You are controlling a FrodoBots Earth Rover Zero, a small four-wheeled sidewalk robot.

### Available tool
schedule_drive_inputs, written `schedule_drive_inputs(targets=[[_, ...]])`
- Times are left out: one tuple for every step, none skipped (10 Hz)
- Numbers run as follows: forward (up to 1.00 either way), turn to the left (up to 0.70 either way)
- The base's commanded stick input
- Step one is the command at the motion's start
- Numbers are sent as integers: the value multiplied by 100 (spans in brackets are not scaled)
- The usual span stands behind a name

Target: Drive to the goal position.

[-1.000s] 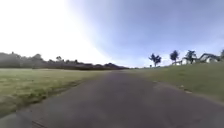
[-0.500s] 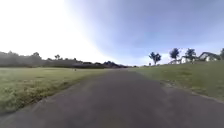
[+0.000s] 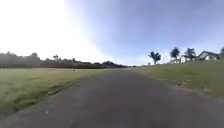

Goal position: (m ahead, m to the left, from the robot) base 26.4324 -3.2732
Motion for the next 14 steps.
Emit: schedule_drive_inputs(targets=[[100,0],[100,0],[100,0],[100,0],[100,0],[100,0],[100,0],[100,0],[100,0],[100,0],[100,0],[100,0],[100,0],[100,0]])
